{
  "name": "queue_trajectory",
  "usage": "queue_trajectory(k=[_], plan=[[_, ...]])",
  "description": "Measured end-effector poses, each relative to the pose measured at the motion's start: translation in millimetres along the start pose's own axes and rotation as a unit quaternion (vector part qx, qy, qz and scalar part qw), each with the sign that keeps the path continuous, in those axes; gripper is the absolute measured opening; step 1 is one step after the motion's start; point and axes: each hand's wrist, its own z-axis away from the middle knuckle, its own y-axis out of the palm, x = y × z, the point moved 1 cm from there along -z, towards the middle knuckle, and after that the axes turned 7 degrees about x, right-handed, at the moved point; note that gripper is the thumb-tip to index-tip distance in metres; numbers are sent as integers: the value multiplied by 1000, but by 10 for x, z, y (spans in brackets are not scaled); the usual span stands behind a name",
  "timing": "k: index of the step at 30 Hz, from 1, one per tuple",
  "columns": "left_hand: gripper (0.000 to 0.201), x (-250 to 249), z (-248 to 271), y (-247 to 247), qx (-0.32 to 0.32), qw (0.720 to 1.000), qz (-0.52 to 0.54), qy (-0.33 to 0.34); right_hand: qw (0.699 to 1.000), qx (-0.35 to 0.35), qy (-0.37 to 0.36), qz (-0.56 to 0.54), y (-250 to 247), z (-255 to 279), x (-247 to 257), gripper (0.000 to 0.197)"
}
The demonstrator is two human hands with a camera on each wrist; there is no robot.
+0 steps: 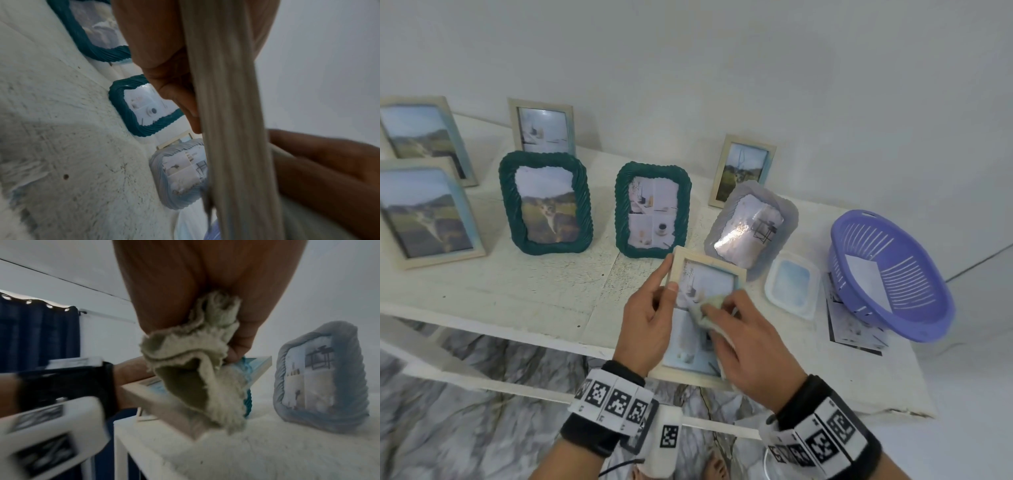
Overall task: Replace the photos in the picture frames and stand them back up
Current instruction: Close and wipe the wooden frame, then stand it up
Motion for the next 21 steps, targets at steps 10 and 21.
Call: queue_trajectory(k=[10,21], plan=[[45,-47,17,33,-2,1000,2,5,992,-89,76,52,-74,-130,-39,23],[43,-125,28,75,2,999,34,5,998,-39,3,56,-186,-260,137,32]])
